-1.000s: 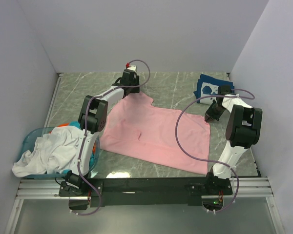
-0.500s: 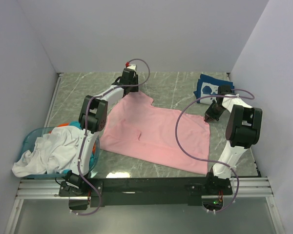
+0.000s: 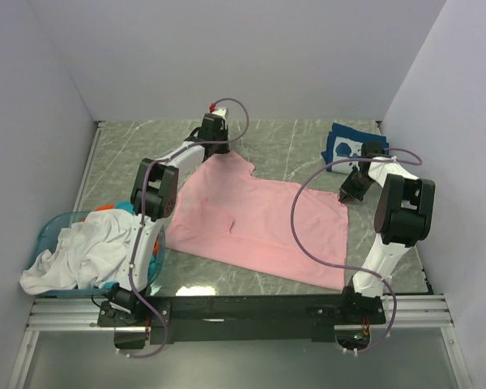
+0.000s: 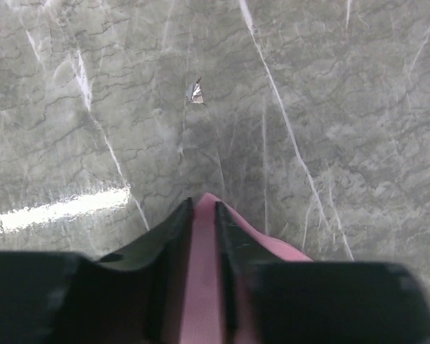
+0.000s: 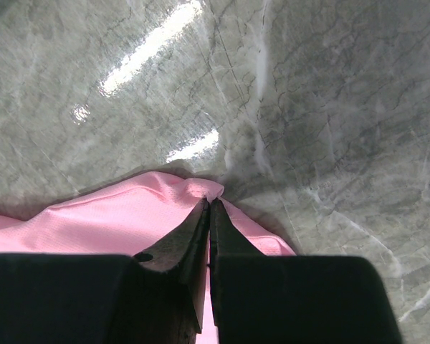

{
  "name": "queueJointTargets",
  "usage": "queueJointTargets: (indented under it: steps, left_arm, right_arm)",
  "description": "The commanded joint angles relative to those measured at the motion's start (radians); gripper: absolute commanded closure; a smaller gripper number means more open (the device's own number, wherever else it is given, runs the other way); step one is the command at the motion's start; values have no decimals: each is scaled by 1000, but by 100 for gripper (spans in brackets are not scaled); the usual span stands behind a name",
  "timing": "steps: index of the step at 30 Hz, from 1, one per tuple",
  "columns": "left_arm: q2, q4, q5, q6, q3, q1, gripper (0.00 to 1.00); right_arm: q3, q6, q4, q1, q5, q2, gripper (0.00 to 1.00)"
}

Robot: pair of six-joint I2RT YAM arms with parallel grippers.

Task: Fold and stack the t-shirts
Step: Fold the tshirt

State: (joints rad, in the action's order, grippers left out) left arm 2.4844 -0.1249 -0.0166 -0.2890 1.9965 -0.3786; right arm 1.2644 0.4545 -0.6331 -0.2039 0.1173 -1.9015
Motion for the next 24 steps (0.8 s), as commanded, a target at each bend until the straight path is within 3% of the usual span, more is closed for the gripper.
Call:
queueJointTargets:
  steps: [1,2,3,24]
  left_arm:
    - [10,-1,37,28,44,3,78]
    - [10,-1,37,28,44,3,82]
    - [10,-1,35,27,42,3,100]
    - [-71,85,55,-68,38,26,100]
  right_arm:
    - [9,-5,-5,-5,-5,5,93]
    - [7,-4,-5,-5,-5,4,94]
    - [7,-4,-5,-6,-5,4,94]
    - [72,6,-37,-6,2,2,96]
